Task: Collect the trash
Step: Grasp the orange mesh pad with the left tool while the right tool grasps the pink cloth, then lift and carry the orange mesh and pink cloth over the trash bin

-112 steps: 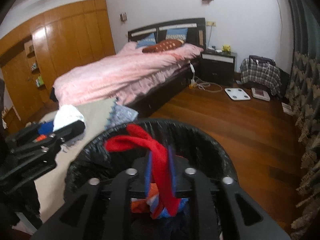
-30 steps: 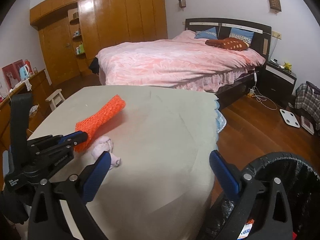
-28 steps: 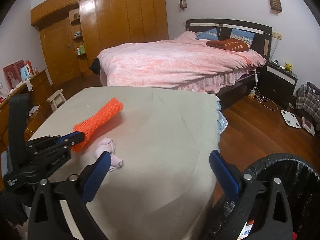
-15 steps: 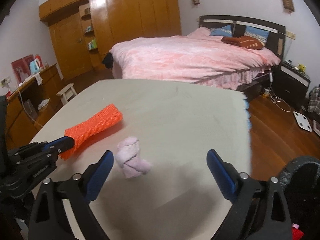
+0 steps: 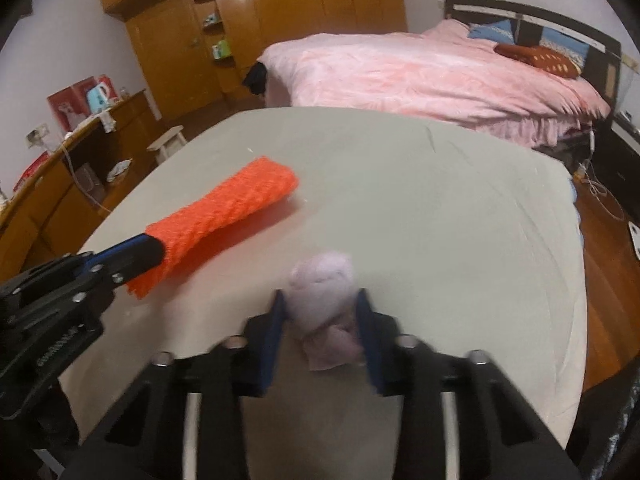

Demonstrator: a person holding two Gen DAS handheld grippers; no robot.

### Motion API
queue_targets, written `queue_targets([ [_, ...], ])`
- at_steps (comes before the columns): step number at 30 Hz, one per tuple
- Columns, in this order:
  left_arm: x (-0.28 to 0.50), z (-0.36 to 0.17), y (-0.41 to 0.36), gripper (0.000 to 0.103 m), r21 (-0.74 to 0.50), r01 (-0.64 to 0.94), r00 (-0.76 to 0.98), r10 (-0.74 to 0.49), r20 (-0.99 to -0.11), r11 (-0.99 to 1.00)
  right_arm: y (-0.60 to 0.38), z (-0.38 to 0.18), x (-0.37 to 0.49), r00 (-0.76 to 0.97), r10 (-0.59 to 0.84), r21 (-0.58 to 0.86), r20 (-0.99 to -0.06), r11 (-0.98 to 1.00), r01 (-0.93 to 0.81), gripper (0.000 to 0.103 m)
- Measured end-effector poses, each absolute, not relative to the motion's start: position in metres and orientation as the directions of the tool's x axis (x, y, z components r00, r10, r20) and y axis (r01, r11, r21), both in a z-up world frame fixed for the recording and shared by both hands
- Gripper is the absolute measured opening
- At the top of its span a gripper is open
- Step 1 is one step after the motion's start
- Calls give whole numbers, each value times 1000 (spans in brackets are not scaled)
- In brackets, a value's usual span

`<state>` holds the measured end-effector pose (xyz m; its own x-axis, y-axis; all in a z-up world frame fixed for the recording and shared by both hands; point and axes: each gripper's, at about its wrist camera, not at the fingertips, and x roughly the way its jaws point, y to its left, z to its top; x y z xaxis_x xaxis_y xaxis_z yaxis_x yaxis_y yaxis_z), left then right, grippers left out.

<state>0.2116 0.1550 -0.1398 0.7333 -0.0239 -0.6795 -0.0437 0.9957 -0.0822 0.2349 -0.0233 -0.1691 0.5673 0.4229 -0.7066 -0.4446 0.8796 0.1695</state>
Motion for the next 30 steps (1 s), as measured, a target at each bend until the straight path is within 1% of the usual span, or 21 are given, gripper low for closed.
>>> queue_targets([
  [10, 204, -117, 143, 7, -102, -10, 770, -58, -636, 995, -55, -126, 222, 636, 438, 200, -636, 889, -412, 29],
  [23, 186, -81, 111, 6, -136, 64, 805, -132, -579, 989, -96, -91, 203, 709, 418, 233, -569, 908, -348, 29],
  [30, 175, -66, 89, 6, -135, 103, 815, -162, -557, 985, -117, -73, 187, 744, 390, 220, -542, 921, -323, 29],
])
